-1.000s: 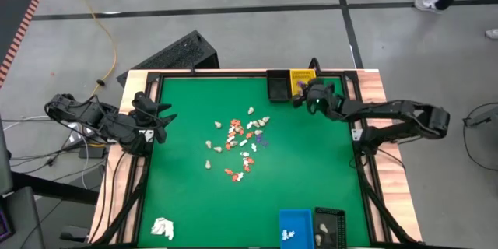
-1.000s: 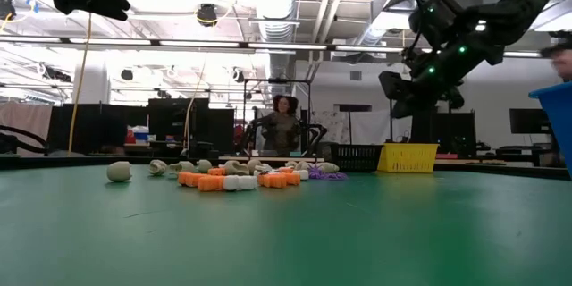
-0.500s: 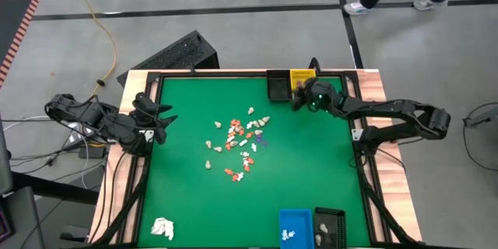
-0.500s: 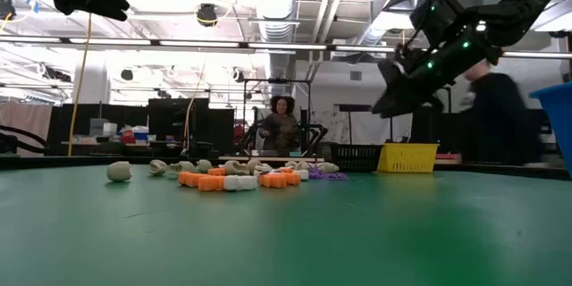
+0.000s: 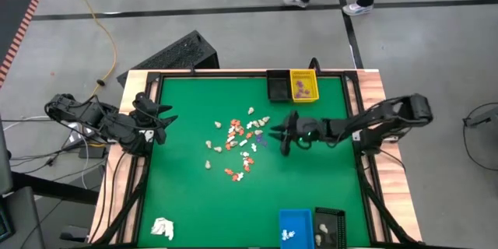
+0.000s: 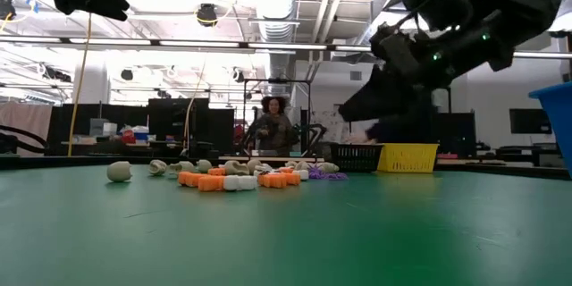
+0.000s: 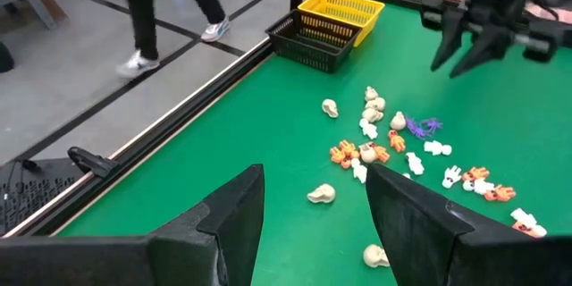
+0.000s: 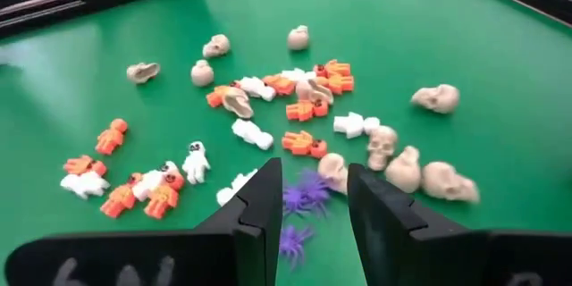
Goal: Sort Halloween decoration
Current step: Put the violet spider toy into the yellow basket
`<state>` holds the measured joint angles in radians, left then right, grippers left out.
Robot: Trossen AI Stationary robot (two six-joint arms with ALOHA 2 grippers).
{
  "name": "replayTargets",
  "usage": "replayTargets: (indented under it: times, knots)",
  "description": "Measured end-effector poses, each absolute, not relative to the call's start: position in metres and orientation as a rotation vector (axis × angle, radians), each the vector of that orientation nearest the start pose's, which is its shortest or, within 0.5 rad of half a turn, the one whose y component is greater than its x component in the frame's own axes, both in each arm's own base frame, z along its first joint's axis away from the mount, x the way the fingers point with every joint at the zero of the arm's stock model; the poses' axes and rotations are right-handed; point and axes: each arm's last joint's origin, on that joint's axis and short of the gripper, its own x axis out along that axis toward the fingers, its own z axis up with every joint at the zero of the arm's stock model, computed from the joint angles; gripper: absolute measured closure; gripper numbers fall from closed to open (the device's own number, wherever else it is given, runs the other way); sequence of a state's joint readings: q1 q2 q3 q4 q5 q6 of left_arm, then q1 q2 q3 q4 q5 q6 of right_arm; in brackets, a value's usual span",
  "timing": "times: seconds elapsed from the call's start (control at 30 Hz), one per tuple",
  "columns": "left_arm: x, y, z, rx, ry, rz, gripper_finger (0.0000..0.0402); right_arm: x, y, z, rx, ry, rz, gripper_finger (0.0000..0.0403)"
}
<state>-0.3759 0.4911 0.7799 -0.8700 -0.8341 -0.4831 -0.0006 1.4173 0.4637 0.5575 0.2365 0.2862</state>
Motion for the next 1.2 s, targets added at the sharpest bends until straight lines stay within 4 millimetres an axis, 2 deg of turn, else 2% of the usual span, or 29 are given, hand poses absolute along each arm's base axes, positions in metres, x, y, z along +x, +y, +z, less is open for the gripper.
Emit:
replayTargets:
  times: [0.13, 0.33, 0.53, 0.73, 1.07, 1.2]
  knots:
    - [0.080, -0.009, 0.307, -0.132, 0.360, 0.545, 0.0213, 0.270, 0.006, 0.142, 0.177, 0.420, -0.338, 0.0280]
    - [0.080, -0.009, 0.307, -0.133, 0.360, 0.545, 0.0213, 0.283, 0.015, 0.117, 0.131, 0.504, -0.312, 0.0280]
    - [0.080, -0.009, 0.307, -0.134, 0.359, 0.545, 0.0213, 0.289, 0.022, 0.112, 0.118, 0.493, -0.319, 0.0280]
    - [0.080, -0.009, 0.307, -0.137, 0.359, 0.545, 0.0213, 0.287, 0.019, 0.109, 0.092, 0.522, -0.377, 0.0280]
    - [0.080, -0.009, 0.307, -0.151, 0.355, 0.548, 0.0213, 0.289, 0.018, 0.087, 0.132, 0.560, -0.410, 0.0280]
    - [0.080, -0.009, 0.308, -0.151, 0.355, 0.548, 0.0213, 0.289, 0.017, 0.088, 0.135, 0.551, -0.444, 0.0289]
